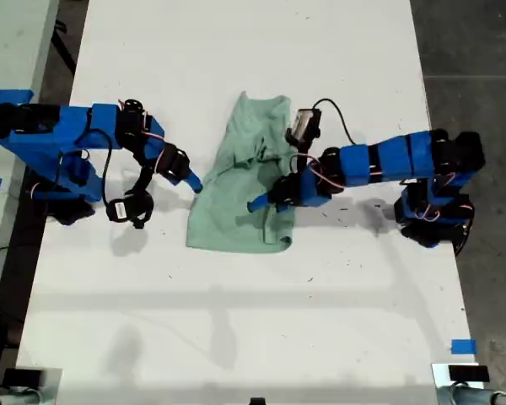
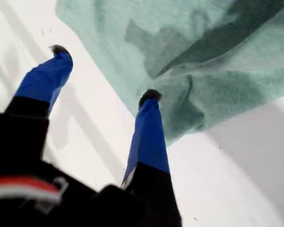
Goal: Fold tshirt
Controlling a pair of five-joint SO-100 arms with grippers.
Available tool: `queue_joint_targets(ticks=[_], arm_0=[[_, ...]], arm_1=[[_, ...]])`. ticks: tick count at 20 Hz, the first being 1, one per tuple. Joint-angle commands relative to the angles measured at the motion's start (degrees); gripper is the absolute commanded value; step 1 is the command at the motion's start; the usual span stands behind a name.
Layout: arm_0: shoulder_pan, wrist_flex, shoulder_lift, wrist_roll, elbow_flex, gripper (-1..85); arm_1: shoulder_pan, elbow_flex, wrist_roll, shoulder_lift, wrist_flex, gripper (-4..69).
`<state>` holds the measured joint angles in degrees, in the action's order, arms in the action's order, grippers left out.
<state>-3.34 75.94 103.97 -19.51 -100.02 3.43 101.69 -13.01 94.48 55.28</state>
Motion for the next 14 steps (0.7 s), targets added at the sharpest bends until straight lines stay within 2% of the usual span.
queue_joint_targets(ticks=[1, 3, 6, 9, 12, 14], arm_0=[[-2.2, 2.6, -2.0, 1.2, 7.6, 17.3], [-3.4, 1.9, -5.1, 1.8, 10.4, 17.7], [-3.5, 1.3, -11.0, 4.6, 9.0, 21.2], [-2.5, -6.8, -13.4, 5.3, 1.4, 23.0], [-1.9, -19.4, -15.3, 5.3, -7.0, 22.9], [-1.8, -24.8, -19.6, 5.6, -8.5, 19.0]], arm_1=[[-1.1, -3.2, -1.4, 12.7, 6.3, 25.6], [-0.6, 1.9, -0.8, 19.3, 8.6, 24.2], [-0.3, 10.6, -0.1, 26.9, 8.6, 20.3], [-1.1, 14.2, 0.9, 30.3, 8.5, 19.5], [-1.8, 15.5, 1.2, 31.6, 8.5, 19.0], [-1.9, 15.9, 1.3, 31.6, 8.3, 18.7]])
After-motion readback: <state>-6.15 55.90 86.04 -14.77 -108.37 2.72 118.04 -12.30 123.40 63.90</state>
